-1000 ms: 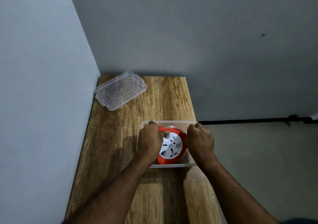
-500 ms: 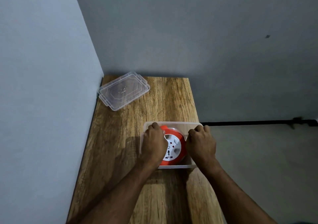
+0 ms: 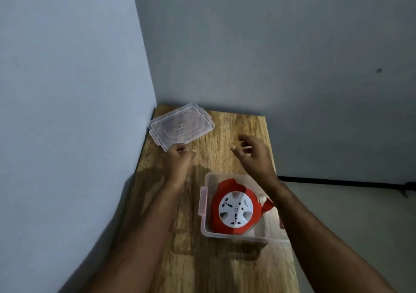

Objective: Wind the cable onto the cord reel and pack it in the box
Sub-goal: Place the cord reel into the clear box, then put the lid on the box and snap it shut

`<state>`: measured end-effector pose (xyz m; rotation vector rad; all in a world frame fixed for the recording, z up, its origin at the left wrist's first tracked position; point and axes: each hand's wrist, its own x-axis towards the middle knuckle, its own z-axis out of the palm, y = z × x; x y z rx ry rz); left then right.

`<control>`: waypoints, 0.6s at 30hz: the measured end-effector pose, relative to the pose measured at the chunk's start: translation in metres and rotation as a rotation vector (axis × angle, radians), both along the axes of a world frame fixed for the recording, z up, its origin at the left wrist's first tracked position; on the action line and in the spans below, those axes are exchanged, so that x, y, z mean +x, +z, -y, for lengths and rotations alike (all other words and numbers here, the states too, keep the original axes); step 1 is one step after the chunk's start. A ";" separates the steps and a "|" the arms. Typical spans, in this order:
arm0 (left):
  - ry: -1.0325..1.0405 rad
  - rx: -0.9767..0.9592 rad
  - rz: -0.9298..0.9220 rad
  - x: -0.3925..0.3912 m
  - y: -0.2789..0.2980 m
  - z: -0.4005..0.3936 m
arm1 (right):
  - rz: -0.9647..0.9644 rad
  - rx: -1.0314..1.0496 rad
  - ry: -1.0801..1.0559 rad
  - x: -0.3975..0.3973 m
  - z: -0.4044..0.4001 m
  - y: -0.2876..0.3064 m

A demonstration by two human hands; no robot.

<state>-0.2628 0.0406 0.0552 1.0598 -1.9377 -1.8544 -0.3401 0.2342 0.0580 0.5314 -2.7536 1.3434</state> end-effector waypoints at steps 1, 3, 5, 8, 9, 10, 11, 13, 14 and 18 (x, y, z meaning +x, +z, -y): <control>0.035 0.078 0.014 -0.004 -0.002 0.013 | 0.049 -0.035 0.018 -0.009 0.011 0.003; 0.079 0.134 0.056 -0.012 -0.008 0.038 | 0.143 -0.086 0.048 -0.029 0.030 0.004; 0.144 0.202 0.059 -0.022 -0.017 0.058 | 0.213 -0.109 0.069 -0.050 0.048 0.000; 0.207 0.258 0.056 -0.038 -0.023 0.078 | 0.279 -0.103 0.047 -0.084 0.077 -0.013; 0.225 0.243 0.067 -0.044 -0.027 0.084 | 0.303 -0.102 0.029 -0.095 0.087 -0.018; 0.256 0.226 0.085 -0.050 -0.030 0.090 | 0.328 -0.097 0.014 -0.106 0.096 -0.025; 0.296 0.209 0.092 -0.056 -0.035 0.096 | 0.350 -0.097 0.007 -0.116 0.104 -0.032; 0.361 0.194 0.098 -0.068 -0.041 0.103 | 0.374 -0.103 0.009 -0.137 0.117 -0.049; 0.384 0.201 0.097 -0.074 -0.043 0.107 | 0.381 -0.117 0.011 -0.145 0.123 -0.055; 0.406 0.234 0.121 -0.093 -0.056 0.118 | 0.395 -0.142 0.032 -0.173 0.146 -0.082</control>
